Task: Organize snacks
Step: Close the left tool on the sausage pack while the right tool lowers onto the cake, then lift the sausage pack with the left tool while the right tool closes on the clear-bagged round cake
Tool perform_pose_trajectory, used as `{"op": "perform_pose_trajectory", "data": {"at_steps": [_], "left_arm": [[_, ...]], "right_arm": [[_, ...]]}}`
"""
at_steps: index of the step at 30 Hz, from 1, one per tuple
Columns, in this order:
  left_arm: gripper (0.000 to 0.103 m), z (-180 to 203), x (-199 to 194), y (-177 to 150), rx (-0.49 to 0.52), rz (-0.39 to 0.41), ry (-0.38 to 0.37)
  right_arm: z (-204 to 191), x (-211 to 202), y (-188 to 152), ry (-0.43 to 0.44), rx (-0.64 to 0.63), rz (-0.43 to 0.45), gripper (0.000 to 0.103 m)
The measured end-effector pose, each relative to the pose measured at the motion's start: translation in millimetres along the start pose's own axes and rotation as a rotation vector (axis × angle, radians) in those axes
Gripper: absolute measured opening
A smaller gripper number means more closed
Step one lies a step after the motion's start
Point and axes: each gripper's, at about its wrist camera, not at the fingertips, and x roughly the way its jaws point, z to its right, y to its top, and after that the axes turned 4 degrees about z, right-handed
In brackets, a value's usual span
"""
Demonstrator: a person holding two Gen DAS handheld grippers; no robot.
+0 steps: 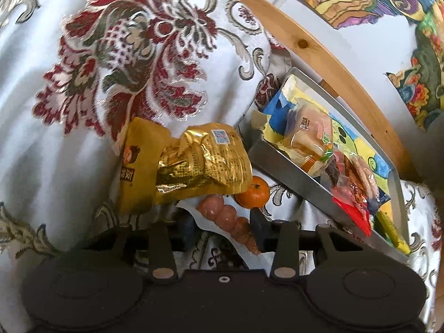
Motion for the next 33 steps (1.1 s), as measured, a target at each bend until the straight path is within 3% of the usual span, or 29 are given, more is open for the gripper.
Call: {"op": "perform_pose_trajectory", "data": {"at_steps": [5, 15, 19, 24, 28, 33], "left_arm": [[0.039, -5.3, -13.2, -2.7, -0.042, -0.035, -0.010], [0.037, -10.9, -49.0, -24.8, -0.023, -0.073, 0.064], [0.036, -19.6, -57.7, -37.9, -0.072, -0.103, 0.095], [0.037, -19.2, -52.3, -41.1, -0.063, -0.114, 0.109], [0.045, -21.1, -44.4, -40.8, -0.085, -0.120, 0.120], [0.069, -18.8, -37.2, -42.0, -0.101, -0.125, 0.094]], "right_arm": [[-15.1, -5.2, -1.4, 0.039, -0.049, 0.010, 0.069], [-52.6, -19.7, -5.4, 0.061, -0.189, 0.025, 0.069], [-54.6, -25.0, -5.2, 0.070, -0.201, 0.039, 0.072], [-56.8, -19.6, -9.1, 0.064, -0.229, 0.027, 0.078], [-58.3, -15.8, -11.3, 0.050, -0.254, 0.029, 0.084], [-58.0, -11.9, -9.6, 0.013, -0.282, 0.037, 0.098]]}}
